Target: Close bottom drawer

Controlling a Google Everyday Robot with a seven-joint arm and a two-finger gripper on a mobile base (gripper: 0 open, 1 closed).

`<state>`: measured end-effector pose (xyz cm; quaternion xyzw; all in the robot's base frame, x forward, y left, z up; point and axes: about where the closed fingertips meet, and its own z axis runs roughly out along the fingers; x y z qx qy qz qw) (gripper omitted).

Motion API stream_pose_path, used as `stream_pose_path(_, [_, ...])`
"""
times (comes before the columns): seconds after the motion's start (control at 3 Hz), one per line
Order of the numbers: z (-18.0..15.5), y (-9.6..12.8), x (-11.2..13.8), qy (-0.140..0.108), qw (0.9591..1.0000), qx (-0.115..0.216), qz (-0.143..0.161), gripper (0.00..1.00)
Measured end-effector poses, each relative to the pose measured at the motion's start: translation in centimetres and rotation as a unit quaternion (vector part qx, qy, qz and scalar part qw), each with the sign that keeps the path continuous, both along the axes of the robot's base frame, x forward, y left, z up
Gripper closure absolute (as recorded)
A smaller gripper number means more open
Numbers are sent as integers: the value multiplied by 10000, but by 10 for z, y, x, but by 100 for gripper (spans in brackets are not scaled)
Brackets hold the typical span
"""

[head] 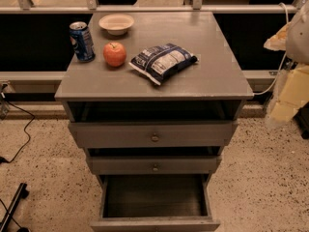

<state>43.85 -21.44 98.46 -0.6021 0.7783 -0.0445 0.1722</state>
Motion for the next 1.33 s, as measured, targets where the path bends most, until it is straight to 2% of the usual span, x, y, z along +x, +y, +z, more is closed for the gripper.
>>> stream_pose_path(0.33, [0, 0, 0, 0, 10000, 0, 0, 0])
stream_pose_path(0.67, [-33, 7, 0, 149, 9996, 238, 84, 0])
stream_pose_path(1.0, [-84, 25, -14, 168, 9975, 617, 291, 0])
stream_pose_path(1.33, [-181, 37, -38, 263, 9935, 1063, 319, 0])
